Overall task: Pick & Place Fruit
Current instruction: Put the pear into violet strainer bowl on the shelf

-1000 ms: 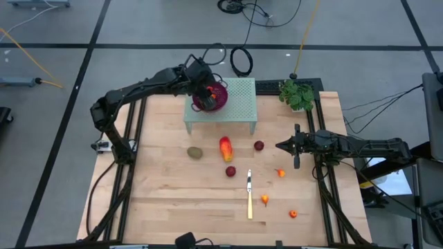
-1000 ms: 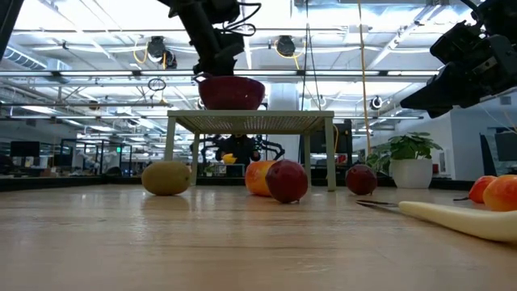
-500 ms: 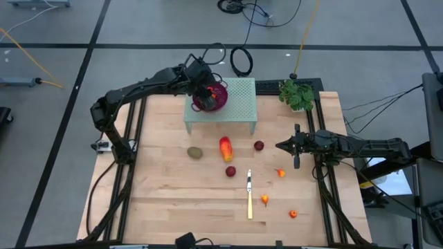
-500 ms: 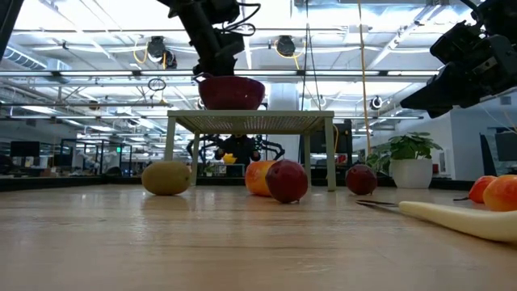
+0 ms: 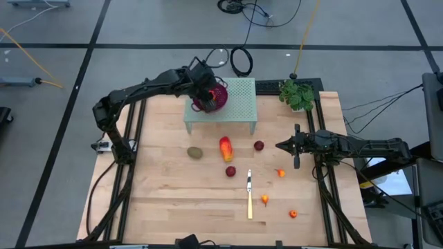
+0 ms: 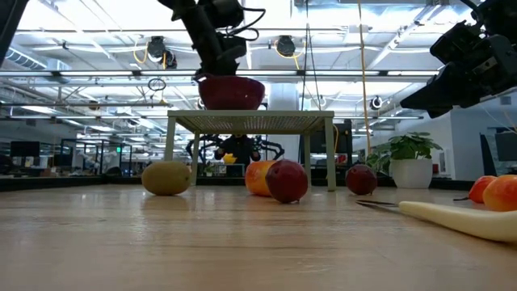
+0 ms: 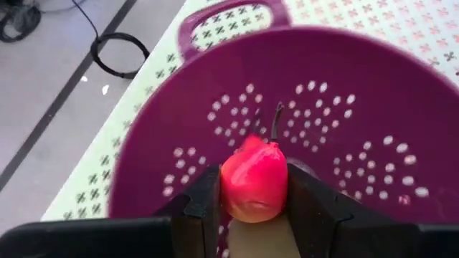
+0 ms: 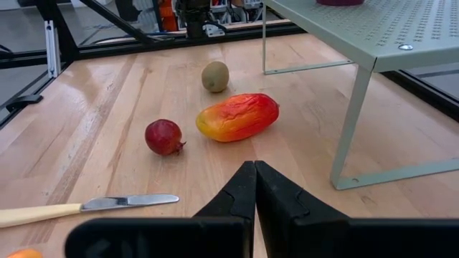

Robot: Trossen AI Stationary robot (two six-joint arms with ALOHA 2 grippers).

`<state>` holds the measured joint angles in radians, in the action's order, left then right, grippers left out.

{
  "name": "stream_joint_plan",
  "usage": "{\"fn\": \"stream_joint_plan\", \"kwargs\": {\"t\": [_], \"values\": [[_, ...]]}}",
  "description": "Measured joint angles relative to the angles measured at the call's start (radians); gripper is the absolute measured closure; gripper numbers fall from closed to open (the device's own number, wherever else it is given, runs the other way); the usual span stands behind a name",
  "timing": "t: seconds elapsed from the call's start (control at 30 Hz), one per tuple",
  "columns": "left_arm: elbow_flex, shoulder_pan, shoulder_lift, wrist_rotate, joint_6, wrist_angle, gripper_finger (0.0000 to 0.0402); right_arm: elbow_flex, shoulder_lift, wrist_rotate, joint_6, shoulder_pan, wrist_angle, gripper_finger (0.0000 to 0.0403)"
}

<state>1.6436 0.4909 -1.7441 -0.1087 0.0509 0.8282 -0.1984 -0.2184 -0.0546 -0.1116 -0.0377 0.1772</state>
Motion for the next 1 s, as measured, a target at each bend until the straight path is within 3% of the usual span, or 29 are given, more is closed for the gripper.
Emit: {"fn": "stream_joint_plan", "kwargs": {"t": [0.5,0.8,1.0], "values": [[0.000,0.005,-0.004,-0.023,-0.008,-0.008,0.0275,0.000,0.000,0.002,0.000,0.000,0.000,0.0399],[0.000,0.005,-0.004,-0.022,-0.008,-0.015,0.0228,0.000,0.000,0.001,0.000,0.000,0.000,0.0399],[0.004,0.005,0.007,-0.022,-0.004,-0.015,0.0220,0.000,0.000,0.000,0.000,0.000,0.000,0.0399]]}}
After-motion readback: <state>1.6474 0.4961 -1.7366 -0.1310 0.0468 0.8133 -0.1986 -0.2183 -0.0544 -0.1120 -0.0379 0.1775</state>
